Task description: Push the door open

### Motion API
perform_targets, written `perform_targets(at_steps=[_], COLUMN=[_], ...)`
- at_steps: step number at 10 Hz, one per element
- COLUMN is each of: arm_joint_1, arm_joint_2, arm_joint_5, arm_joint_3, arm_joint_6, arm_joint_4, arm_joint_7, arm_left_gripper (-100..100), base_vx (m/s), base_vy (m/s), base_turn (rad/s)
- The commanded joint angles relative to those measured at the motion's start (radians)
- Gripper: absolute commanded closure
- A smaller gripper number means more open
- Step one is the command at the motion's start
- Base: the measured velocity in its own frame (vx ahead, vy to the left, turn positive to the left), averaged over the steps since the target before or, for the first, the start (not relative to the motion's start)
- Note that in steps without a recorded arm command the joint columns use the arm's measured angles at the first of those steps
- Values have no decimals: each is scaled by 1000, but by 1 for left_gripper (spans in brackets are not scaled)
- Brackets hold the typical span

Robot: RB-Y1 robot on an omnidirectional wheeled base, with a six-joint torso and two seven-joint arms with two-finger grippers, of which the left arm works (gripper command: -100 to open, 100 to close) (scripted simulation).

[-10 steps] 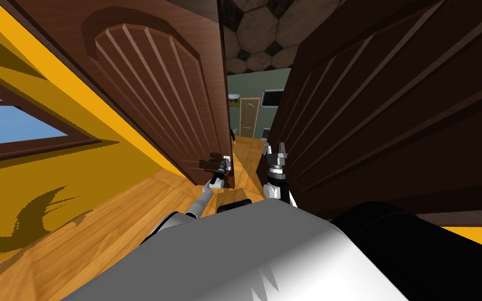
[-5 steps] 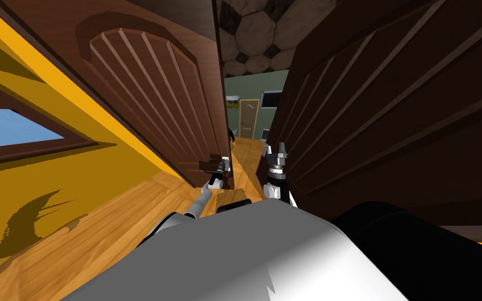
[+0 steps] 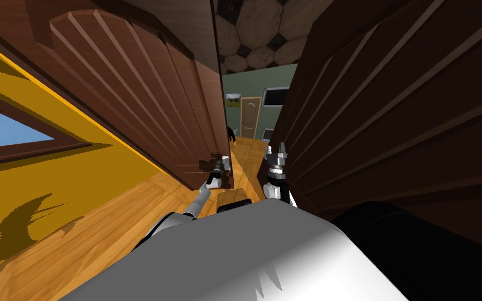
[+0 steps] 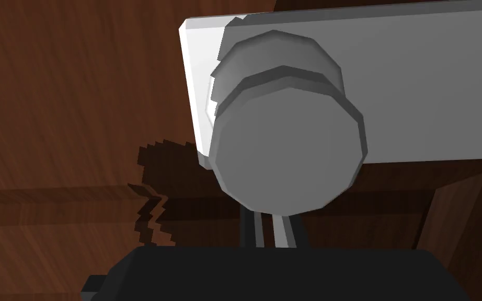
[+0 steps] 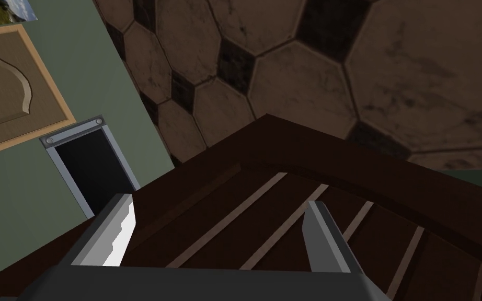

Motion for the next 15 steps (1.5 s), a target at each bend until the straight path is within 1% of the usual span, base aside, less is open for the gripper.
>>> perform_targets(at_steps=[1,2,3,5,7,9,10,11,15], arm_joint_1=[-21,-2,-2,-1,0,1,-8,-7,-6], arm_joint_2=[10,11,11,6,-11,-36,-30,-16,-7], arm_joint_5=[35,23,23,26,30,33,32,32,32], arm_joint_3=[17,10,10,9,7,5,4,6,10], arm_joint_6=[-19,4,4,11,20,27,14,9,-2], arm_joint_4=[30,-1,-1,-4,-7,-10,9,11,15], arm_joint_7=[-32,-19,-19,-15,-10,-7,-3,-4,-4], arm_left_gripper=[100,-100,-100,-100,-100,-100,-100,-100,-100], base_vx=[192,-38,-188,-224,-290,-225,-96,121,202], base_vy=[-56,-44,-19,-5,-34,-32,1,-47,-30], base_turn=[62,41,8,18,30,26,-1,-46,-22])
